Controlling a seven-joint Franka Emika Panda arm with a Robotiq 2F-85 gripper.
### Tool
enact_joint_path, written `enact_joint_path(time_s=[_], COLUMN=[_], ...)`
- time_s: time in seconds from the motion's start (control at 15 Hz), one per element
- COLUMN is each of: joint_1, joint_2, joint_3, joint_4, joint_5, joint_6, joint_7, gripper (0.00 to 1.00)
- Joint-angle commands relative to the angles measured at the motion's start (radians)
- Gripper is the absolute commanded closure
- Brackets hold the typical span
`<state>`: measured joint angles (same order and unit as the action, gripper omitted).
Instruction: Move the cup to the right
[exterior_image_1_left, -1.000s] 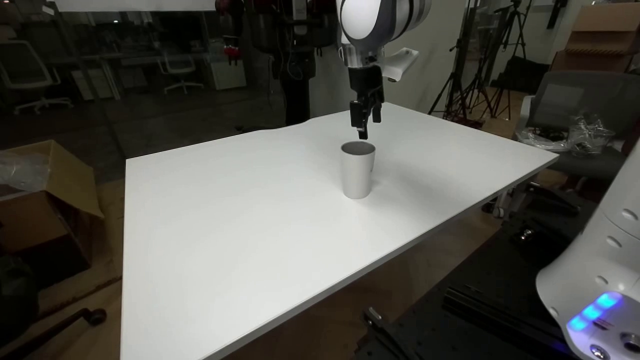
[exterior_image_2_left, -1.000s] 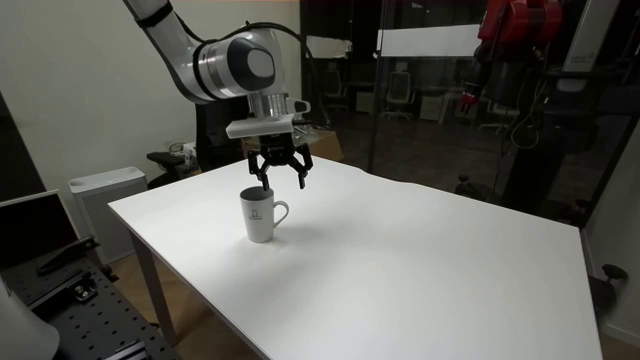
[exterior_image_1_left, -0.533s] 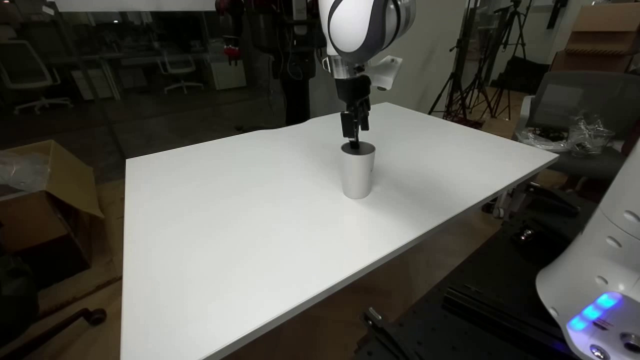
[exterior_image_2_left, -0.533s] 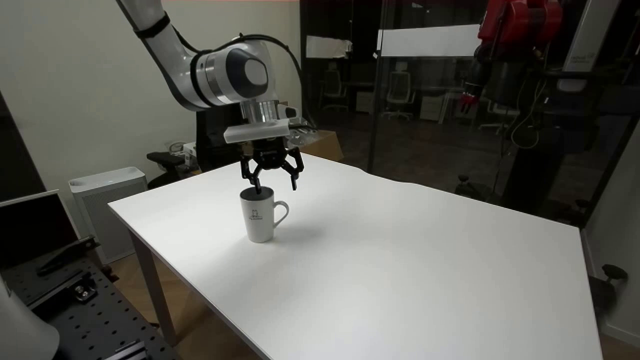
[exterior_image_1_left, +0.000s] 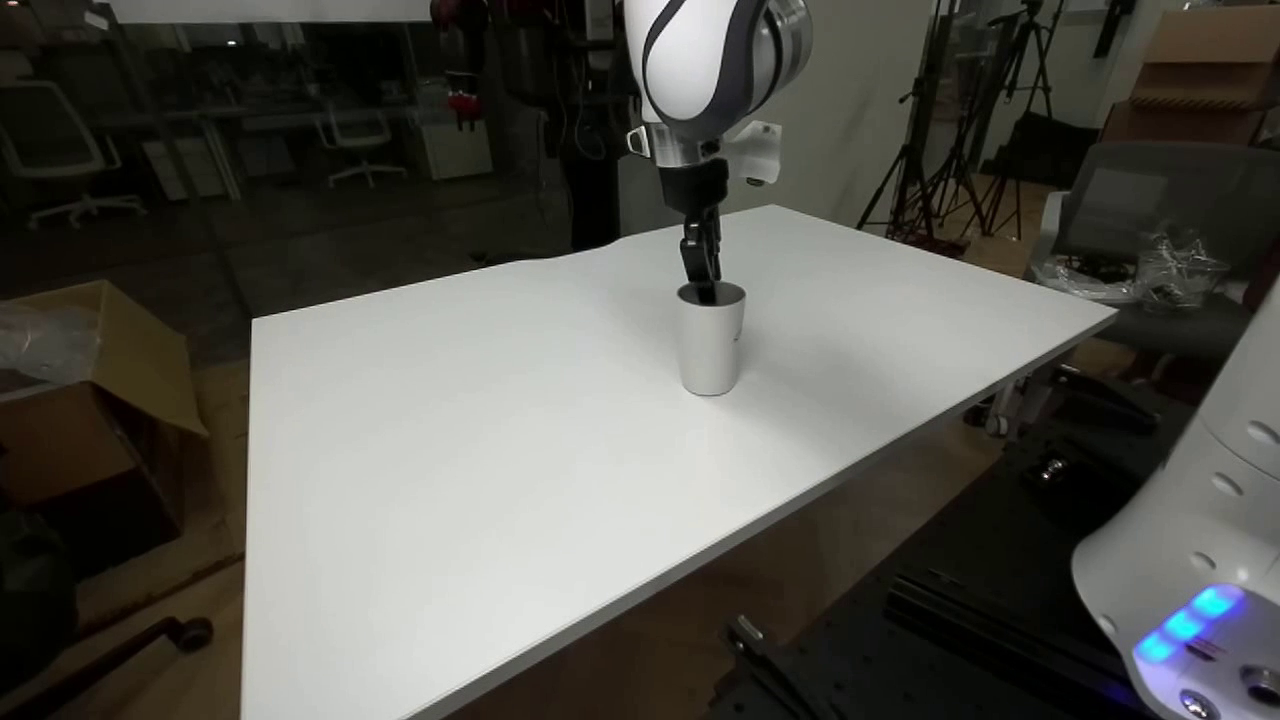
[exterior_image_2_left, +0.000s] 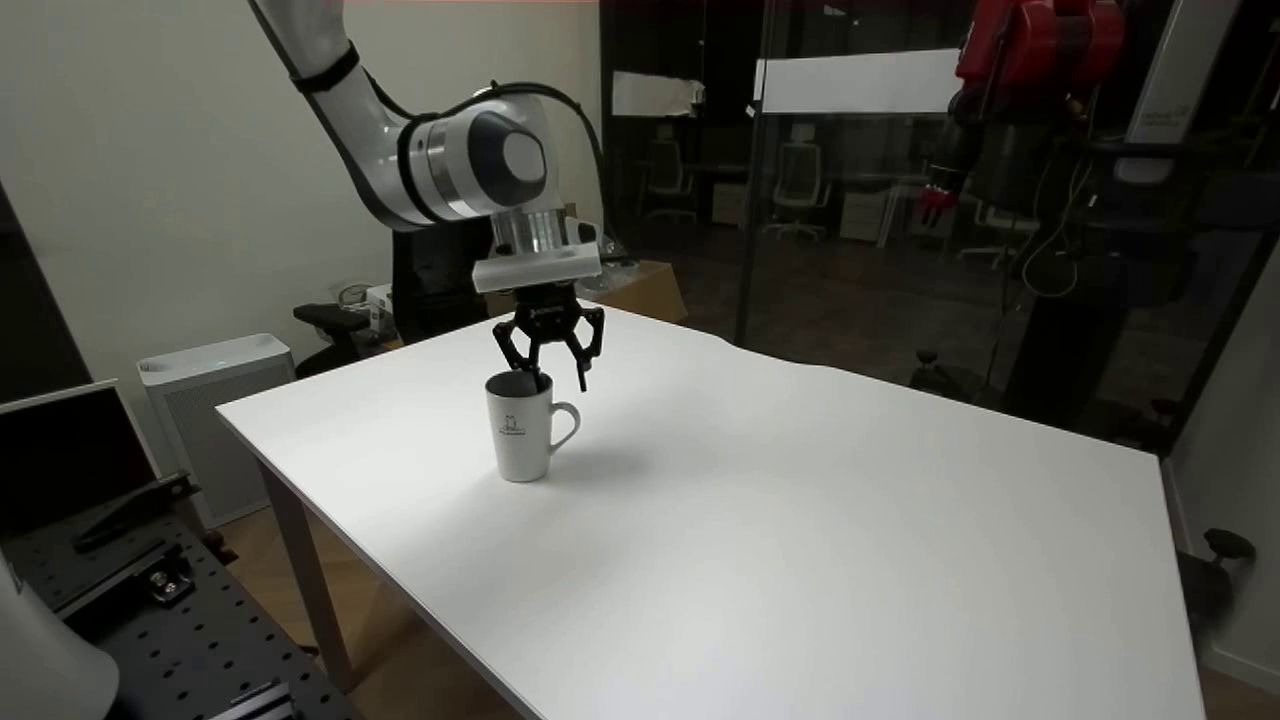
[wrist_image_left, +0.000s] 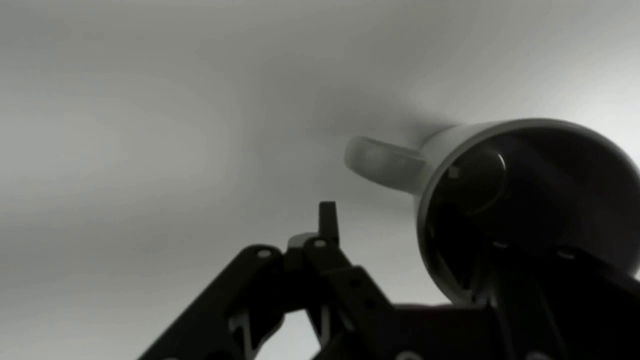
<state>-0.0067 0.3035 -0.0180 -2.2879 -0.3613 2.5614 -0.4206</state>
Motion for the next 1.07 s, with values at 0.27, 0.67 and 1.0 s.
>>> enact_joint_path(time_s=[0.27, 0.67, 1.0], joint_1=[0.006, 0.019, 0.022], joint_2=[0.06, 0.089, 0.098], joint_3=[0.038, 0.066, 0.072], joint_4=[0.068, 0.108, 0.12], joint_5=[-0.027, -0.031, -0.028], joint_6=[-0.014, -0.035, -0.038], joint_7=[-0.075, -0.134, -0.167], gripper=[0.99, 0.97, 0.97])
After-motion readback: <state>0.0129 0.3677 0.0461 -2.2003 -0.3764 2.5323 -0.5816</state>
